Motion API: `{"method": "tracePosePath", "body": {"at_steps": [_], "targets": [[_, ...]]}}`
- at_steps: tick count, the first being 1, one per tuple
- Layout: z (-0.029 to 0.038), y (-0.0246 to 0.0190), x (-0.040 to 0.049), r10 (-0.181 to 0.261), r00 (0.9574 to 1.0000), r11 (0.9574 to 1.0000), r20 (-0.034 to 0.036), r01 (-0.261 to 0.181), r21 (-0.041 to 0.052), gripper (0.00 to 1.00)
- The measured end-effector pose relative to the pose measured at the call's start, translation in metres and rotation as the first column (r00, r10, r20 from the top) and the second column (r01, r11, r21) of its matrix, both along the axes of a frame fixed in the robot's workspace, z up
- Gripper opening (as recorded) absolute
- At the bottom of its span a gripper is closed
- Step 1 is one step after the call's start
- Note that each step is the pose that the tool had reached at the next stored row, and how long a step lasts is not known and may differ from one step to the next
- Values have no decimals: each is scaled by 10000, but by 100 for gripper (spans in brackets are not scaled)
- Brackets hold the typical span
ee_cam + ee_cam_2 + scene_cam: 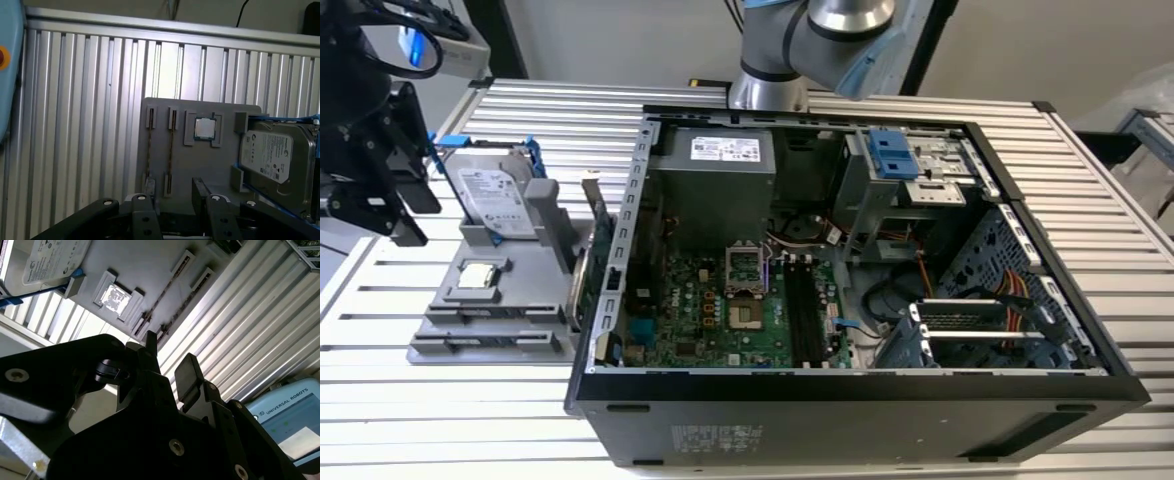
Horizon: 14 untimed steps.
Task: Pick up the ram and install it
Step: 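Pick up the ram and move it above insertion slot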
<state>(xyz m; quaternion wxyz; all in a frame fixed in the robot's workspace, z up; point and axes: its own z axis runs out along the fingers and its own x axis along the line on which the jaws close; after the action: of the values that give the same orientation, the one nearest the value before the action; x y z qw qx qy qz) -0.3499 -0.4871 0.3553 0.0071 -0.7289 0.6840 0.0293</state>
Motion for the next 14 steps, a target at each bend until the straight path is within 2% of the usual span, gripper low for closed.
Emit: {"method": "tracePosePath", "body": {"at_steps": [14], "targets": [[-36, 0, 0, 0, 10000, 10000, 0, 0, -4, 100]]}}
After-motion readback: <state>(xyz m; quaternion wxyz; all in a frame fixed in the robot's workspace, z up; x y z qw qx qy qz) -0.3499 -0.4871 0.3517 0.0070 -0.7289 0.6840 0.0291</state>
